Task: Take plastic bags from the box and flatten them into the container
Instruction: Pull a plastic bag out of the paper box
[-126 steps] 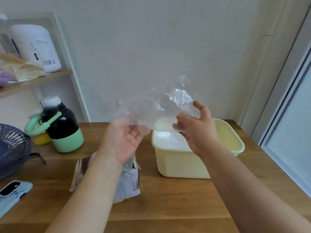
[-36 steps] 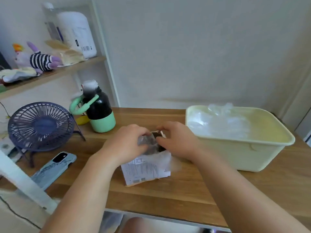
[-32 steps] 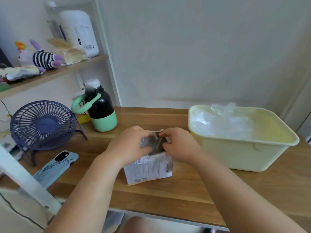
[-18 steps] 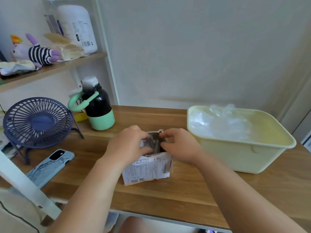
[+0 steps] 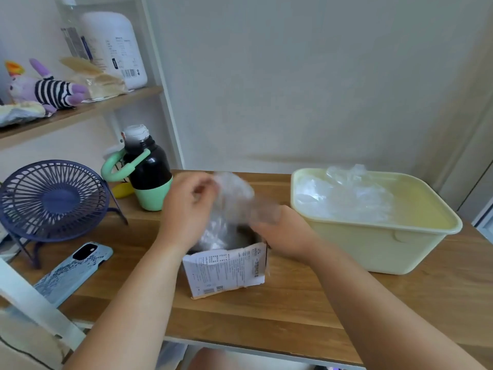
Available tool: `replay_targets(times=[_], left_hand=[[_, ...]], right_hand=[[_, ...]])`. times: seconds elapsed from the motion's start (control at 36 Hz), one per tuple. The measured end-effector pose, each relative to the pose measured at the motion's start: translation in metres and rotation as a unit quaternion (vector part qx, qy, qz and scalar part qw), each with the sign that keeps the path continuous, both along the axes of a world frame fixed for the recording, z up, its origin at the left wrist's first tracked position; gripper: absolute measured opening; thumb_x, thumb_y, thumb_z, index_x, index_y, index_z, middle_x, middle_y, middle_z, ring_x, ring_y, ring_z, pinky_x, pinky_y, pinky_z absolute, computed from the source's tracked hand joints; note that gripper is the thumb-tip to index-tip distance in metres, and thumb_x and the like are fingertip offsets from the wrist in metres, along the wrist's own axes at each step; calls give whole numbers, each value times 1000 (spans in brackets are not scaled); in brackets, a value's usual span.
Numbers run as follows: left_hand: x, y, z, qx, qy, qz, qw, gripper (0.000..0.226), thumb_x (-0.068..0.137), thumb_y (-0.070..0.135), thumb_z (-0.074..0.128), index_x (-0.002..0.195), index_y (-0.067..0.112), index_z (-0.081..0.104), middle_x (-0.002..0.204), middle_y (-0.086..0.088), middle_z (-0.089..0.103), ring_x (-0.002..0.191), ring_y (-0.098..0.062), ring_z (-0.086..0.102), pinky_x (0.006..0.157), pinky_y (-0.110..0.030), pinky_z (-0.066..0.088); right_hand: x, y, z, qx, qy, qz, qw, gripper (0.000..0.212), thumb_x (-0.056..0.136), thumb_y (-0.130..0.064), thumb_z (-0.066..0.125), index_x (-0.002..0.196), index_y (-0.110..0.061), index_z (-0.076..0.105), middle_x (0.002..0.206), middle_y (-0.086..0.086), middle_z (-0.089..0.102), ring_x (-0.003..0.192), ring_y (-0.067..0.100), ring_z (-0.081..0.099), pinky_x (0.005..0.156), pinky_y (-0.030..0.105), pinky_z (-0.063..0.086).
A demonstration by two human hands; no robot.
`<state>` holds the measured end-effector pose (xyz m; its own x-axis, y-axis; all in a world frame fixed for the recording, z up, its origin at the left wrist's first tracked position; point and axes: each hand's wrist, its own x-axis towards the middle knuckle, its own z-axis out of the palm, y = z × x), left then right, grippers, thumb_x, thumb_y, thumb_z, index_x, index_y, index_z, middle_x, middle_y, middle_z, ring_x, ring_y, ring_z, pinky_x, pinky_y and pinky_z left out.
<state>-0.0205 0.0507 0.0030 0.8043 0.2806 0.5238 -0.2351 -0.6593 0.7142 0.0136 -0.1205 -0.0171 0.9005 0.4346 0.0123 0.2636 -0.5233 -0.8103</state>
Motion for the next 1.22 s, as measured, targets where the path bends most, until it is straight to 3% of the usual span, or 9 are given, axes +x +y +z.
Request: replay_targets(times=[0.17,0.39,0.47,0.58,0.75,0.86,0.97,1.08,1.22], left_hand=[[-1,4,26,-496,-65,-125,857,12,99,13,52,94,17,62,75,3,64,67,-10,61,62,-25,51],[2,-23,27,-557,29,-189,808,37,89,-11,36,102,12,62,87,-10,64,80,-20,65,67,-27,55],[9,-32,21,-598,69,-206,772,28,96,0,38,109,7,61,83,-10,61,81,-20,57,82,-31,45],[17,-44,21,-578,100,-326,742,29,64,13,79,86,10,61,78,-6,64,71,-19,62,58,-26,53],[33,-72,26,-563,108,-362,735,21,81,6,61,99,13,67,90,-9,65,77,-23,67,65,-29,57],[45,-84,32,-691,155,-262,656,17,96,13,50,108,4,58,94,-13,64,64,-23,70,48,-28,55],[50,-97,40,-663,45,-107,739,34,98,43,48,115,14,51,104,-5,56,87,-19,62,75,-35,52],[40,-123,45,-484,116,-253,830,102,61,81,62,142,27,33,131,-3,53,116,-20,57,99,-46,45],[44,-148,31,-389,188,-216,875,123,53,64,78,151,30,12,140,1,46,112,-12,56,100,-38,47]], right_hand=[[-4,1,10,39,-12,-19,999,38,92,-39,55,128,-25,55,119,-10,61,100,5,56,80,17,44],[-9,-11,28,252,129,-2,959,88,68,-53,74,141,-23,36,127,1,57,108,20,62,75,29,53],[-7,-23,31,317,111,-63,940,66,82,-24,73,138,-25,38,112,8,66,94,21,68,83,37,55],[-4,-51,46,455,144,-67,876,36,89,-9,63,117,-29,53,84,7,66,64,17,61,70,34,50],[3,-85,59,408,140,-85,898,17,89,5,57,94,-10,65,82,6,59,53,13,50,58,23,51],[9,-109,62,377,105,-137,910,31,88,15,48,97,-12,61,93,5,58,54,13,47,60,22,51],[15,-130,60,348,69,-204,913,44,87,15,44,121,-11,56,107,0,57,54,14,49,73,29,52],[16,-137,58,425,88,-219,874,43,89,16,43,119,-14,53,113,1,55,52,11,51,70,27,55],[17,-137,60,460,86,-223,855,48,90,17,42,131,-6,48,104,0,56,48,9,52,73,28,51]])
